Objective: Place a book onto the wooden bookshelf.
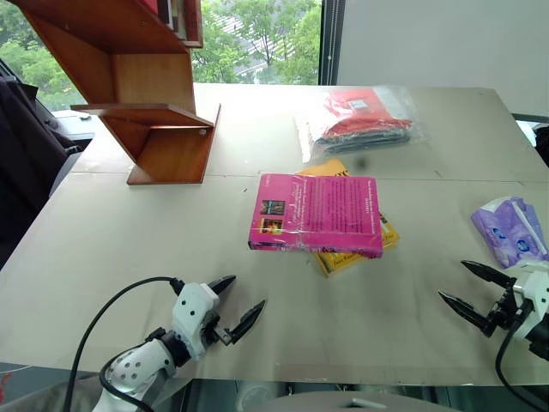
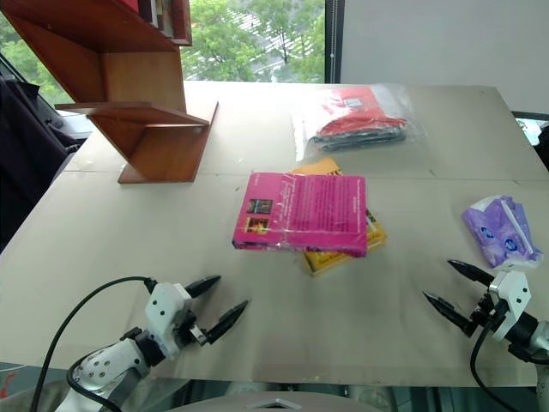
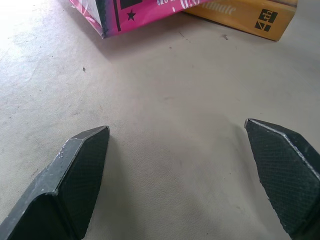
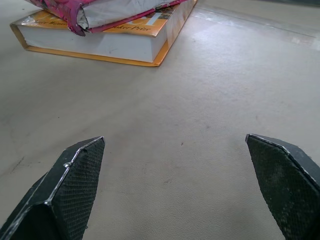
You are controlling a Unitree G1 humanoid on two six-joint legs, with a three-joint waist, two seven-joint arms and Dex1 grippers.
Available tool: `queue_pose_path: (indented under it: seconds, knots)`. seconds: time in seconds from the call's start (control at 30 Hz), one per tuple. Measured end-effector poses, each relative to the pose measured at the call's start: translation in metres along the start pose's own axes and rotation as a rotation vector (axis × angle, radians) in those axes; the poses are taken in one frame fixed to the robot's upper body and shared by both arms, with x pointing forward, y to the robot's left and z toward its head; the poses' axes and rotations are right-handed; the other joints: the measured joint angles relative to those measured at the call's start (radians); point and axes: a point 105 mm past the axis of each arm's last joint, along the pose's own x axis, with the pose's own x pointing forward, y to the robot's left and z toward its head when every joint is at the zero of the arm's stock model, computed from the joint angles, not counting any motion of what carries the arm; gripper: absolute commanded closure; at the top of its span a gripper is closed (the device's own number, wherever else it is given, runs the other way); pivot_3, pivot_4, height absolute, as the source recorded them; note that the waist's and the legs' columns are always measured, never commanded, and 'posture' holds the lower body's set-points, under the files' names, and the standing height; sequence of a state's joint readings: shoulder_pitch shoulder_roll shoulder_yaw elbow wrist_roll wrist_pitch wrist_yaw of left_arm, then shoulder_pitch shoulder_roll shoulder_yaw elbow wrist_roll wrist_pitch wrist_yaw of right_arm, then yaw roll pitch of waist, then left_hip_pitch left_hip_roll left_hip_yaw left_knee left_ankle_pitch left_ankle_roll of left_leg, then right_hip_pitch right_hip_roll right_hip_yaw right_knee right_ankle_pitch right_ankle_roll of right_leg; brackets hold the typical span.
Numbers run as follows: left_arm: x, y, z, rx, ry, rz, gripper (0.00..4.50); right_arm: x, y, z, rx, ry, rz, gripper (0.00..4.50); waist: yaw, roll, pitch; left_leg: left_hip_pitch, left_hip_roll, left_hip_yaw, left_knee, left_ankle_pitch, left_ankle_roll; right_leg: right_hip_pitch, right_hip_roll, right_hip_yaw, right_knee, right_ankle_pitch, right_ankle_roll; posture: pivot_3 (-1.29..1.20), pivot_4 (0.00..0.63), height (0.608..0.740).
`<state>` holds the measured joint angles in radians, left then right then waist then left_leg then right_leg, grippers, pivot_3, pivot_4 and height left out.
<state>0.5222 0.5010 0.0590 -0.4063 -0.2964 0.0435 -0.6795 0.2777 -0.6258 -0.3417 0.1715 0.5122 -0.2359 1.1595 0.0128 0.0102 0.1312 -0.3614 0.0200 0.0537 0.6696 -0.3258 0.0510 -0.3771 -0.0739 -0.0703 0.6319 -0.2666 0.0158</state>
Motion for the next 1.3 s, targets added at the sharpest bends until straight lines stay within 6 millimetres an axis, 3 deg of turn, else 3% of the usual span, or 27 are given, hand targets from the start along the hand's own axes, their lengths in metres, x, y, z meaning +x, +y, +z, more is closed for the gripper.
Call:
queue_pose_path:
  seconds: [0.8,1.0,1.23,1.3]
  knots:
    - [-0.001,-0.001,0.001,-0.077,-0.056,0.019,0.03,0.0,0.006,0.003,-0.015,-0.012,0.02,0.0,0.0,0.0,0.0,0.0,0.0,0.0,0.0,0.0,0.001,0.0,0.0,0.0,0.0,0.0,0.0,0.0,0.15,0.74]
    - [0.001,-0.008,0.011,-0.284,-0.128,0.01,0.03,0.002,0.019,0.029,-0.005,-0.145,0.146,0.0,0.002,-0.003,0.003,-0.001,0.0,0.0,0.001,-0.002,0.004,0.0,0.0,0.0,0.001,0.0,0.0,0.0,0.15,0.74]
    - [0.017,-0.002,0.04,-0.763,-0.301,-0.011,0.03,0.005,0.046,0.08,0.004,-0.309,0.364,0.0,0.002,-0.008,0.006,-0.001,0.0,-0.002,0.004,-0.002,0.004,0.001,0.0,-0.001,0.002,0.001,0.002,0.0,0.15,0.74]
    - [0.023,-0.001,0.046,-0.886,-0.341,-0.01,0.03,0.004,0.047,0.083,0.014,-0.312,0.376,0.0,0.003,-0.009,0.007,-0.002,0.0,-0.002,0.005,-0.002,0.003,0.001,0.0,-0.001,0.002,0.002,0.003,0.0,0.15,0.74]
